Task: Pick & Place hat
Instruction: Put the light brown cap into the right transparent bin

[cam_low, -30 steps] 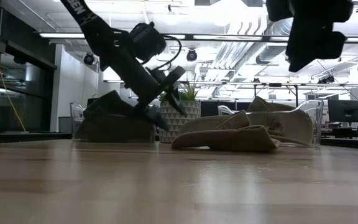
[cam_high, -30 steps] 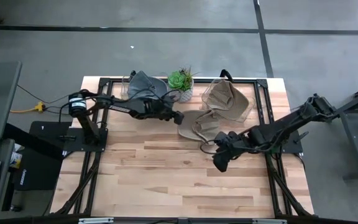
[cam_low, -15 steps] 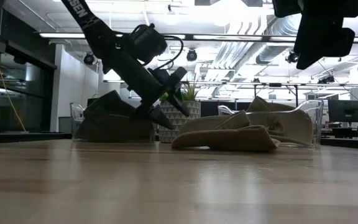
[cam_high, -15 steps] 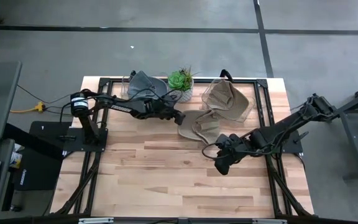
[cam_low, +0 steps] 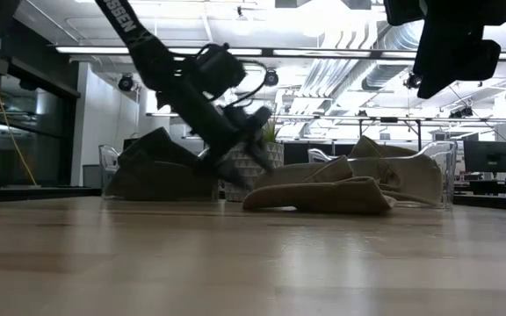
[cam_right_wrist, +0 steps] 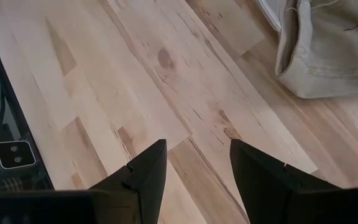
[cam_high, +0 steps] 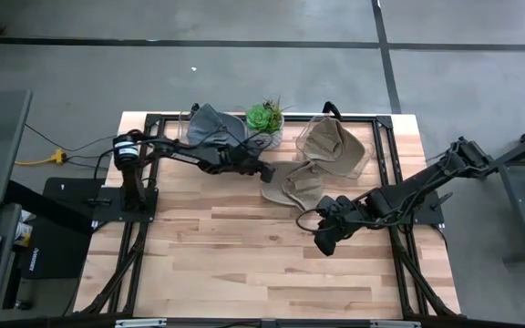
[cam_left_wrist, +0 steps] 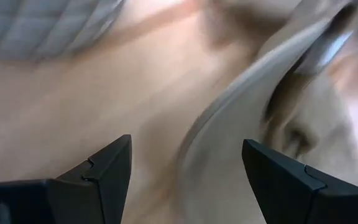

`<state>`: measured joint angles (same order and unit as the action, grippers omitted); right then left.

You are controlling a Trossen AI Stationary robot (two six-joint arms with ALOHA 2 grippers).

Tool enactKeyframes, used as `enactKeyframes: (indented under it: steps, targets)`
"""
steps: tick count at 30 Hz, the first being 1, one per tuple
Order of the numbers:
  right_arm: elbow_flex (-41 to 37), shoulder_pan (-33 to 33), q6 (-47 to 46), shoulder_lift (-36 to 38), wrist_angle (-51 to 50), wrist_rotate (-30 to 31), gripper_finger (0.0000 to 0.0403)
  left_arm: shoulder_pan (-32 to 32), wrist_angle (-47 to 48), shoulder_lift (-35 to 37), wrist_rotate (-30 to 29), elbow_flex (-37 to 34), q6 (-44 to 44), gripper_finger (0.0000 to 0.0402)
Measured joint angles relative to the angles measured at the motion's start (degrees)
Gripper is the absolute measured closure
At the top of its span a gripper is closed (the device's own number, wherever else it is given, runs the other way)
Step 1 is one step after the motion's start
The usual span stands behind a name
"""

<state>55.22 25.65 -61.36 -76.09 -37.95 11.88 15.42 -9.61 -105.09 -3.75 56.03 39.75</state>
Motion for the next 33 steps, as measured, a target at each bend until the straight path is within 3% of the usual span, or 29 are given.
enactKeyframes:
  steps: [10,25,29,33]
  targets:
    - [0.00,0.02,-0.35,0.00,0.47,-0.26,0.0231,-0.04,-0.02,-4.11,0.25,6.37,2.05,0.0137]
    - [0.00,-0.02,-0.35,0.00,0.67,-0.26,0.0231,-0.04,2.66,-4.47,3.27,7.12,1.90,0.0138]
    - [0.00,0.00,-0.35,0.00,0.74,-0.26,0.0231,-0.04,2.70,-4.47,4.68,7.12,2.02,0.0160]
    - [0.00,0.00,-0.35,0.00,0.90,-0.26,0.0231,-0.04,3.82,-4.47,4.72,7.12,2.10,0.0207]
